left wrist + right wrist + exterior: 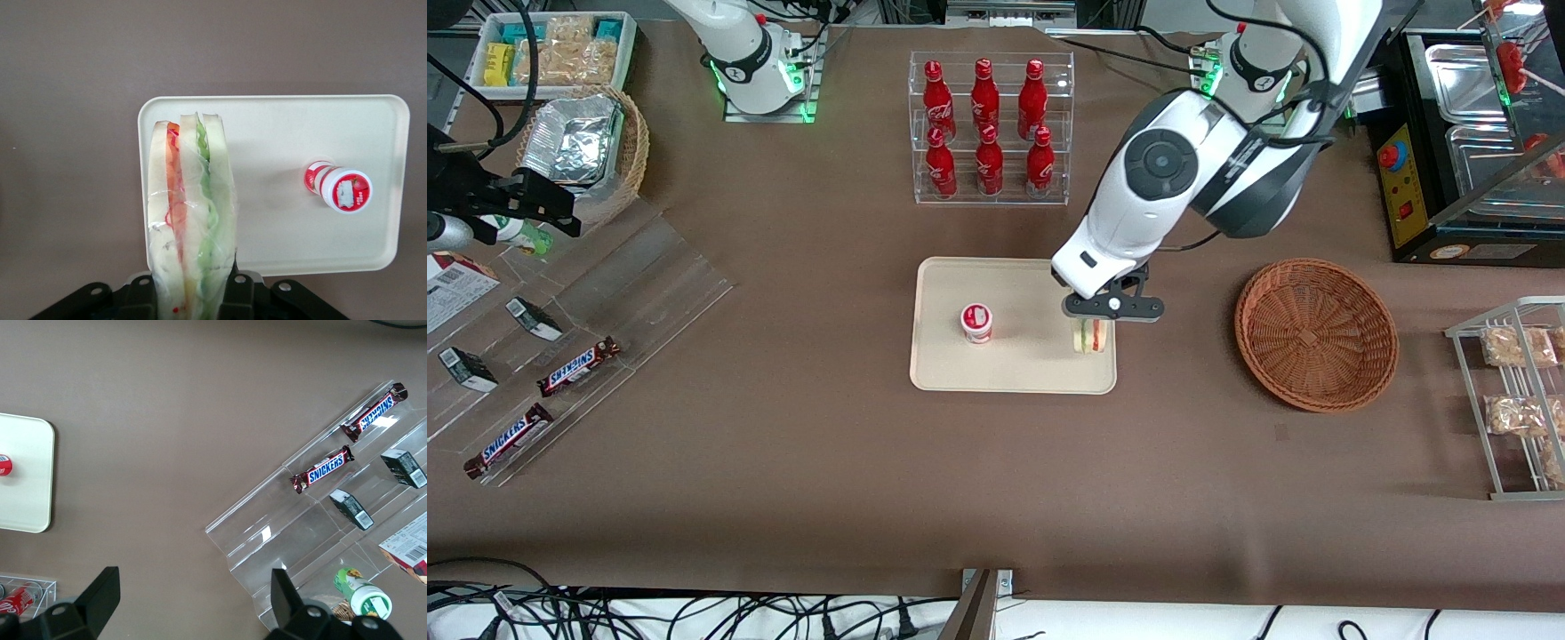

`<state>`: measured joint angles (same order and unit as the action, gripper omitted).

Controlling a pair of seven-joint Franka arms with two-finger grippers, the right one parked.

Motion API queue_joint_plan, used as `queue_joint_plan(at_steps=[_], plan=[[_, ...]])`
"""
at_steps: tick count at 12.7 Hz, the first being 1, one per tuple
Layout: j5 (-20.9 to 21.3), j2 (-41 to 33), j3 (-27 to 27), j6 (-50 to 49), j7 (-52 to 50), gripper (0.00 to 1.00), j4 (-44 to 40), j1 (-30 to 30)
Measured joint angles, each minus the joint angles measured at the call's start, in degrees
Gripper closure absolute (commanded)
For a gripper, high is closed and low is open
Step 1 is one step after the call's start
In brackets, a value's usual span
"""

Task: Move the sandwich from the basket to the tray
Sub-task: 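Carry the sandwich over the cream tray beside the yogurt bottle, then lower the sandwich onto the tray and open the left gripper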

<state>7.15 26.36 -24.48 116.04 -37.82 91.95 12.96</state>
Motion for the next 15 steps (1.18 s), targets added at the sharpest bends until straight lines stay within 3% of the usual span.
queue_joint_plan(at_steps=[8, 13, 14, 15], plan=[[12.04, 12.04, 0.08, 7.72, -9.05, 0.68, 0.0, 4.09], [13.19, 14.84, 0.11, 7.8, -9.29, 0.67, 0.0, 4.51], [13.34, 15.1, 0.11, 7.8, -9.29, 0.64, 0.01, 4.54], [13.37, 15.36, 0.11, 7.8, -9.29, 0.53, 0.02, 4.58]])
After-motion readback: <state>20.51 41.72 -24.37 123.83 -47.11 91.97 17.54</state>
